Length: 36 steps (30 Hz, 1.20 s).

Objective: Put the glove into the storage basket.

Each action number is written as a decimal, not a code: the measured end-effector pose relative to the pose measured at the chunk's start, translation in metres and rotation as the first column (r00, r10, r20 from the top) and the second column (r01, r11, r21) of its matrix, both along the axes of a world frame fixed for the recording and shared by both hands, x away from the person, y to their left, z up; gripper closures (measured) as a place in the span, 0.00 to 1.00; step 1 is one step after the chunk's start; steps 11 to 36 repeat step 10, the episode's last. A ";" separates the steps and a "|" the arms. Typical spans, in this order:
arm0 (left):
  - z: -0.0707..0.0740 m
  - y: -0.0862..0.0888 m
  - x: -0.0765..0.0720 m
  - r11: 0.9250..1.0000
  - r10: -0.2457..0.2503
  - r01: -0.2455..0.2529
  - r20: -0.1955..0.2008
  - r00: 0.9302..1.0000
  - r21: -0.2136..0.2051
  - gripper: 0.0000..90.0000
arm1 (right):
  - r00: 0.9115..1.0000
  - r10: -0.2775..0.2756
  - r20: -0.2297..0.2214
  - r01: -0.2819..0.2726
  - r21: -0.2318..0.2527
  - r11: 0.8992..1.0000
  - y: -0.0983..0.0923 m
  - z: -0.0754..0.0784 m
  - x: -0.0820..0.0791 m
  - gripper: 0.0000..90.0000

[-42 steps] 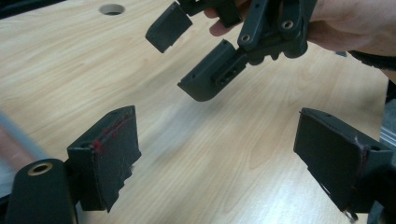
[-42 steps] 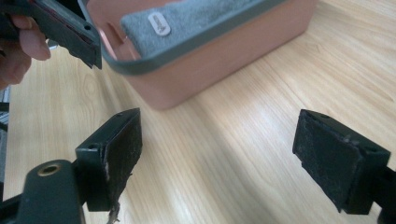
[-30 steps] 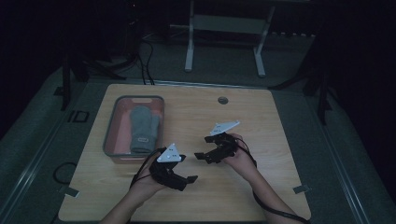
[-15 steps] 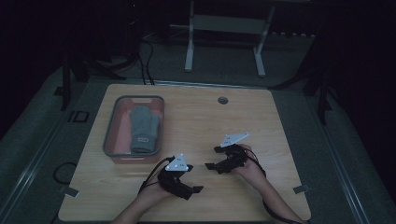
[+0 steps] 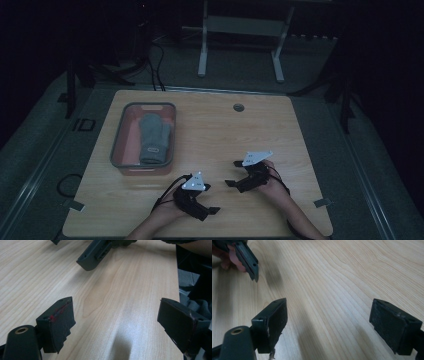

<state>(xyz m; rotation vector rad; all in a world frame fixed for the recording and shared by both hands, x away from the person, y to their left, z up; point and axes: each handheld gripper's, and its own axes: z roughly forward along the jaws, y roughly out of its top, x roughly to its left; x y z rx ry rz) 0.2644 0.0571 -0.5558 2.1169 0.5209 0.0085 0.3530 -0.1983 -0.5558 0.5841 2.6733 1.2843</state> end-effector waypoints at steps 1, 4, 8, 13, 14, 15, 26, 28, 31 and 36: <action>0.000 0.000 0.000 1.000 -0.002 0.002 -0.001 1.000 -0.004 0.16 | 1.000 0.003 0.004 -0.003 0.001 1.000 -0.001 -0.001 -0.001 0.16; 0.000 0.000 -0.001 1.000 -0.007 0.007 0.010 1.000 -0.008 0.16 | 1.000 0.013 0.021 -0.013 0.012 1.000 -0.002 -0.001 -0.003 0.16; 0.001 0.002 -0.001 1.000 0.001 -0.001 0.013 1.000 -0.019 0.16 | 0.999 0.017 0.040 -0.017 0.006 1.000 -0.001 -0.003 -0.004 0.16; 0.001 0.002 -0.001 1.000 0.001 -0.001 0.012 1.000 -0.020 0.16 | 0.999 0.018 0.040 -0.018 0.005 1.000 -0.001 -0.003 -0.004 0.16; 0.001 0.002 -0.001 1.000 0.001 -0.001 0.012 1.000 -0.020 0.16 | 0.999 0.018 0.040 -0.018 0.005 1.000 -0.001 -0.003 -0.004 0.16; 0.001 0.002 -0.001 1.000 0.001 -0.001 0.012 1.000 -0.020 0.16 | 0.999 0.018 0.040 -0.018 0.005 1.000 -0.001 -0.003 -0.004 0.16; 0.001 0.002 -0.001 1.000 0.001 -0.001 0.012 1.000 -0.020 0.16 | 0.999 0.018 0.040 -0.018 0.005 1.000 -0.001 -0.003 -0.004 0.16; 0.001 0.002 -0.001 1.000 0.001 -0.001 0.012 1.000 -0.020 0.16 | 0.999 0.018 0.040 -0.018 0.005 1.000 -0.001 -0.003 -0.004 0.16; 0.001 0.002 -0.001 1.000 0.001 -0.001 0.012 1.000 -0.020 0.16 | 0.999 0.018 0.040 -0.018 0.005 1.000 -0.001 -0.003 -0.004 0.16; 0.001 0.002 -0.001 1.000 0.001 -0.001 0.012 1.000 -0.020 0.16 | 0.999 0.018 0.040 -0.018 0.005 1.000 -0.001 -0.003 -0.004 0.16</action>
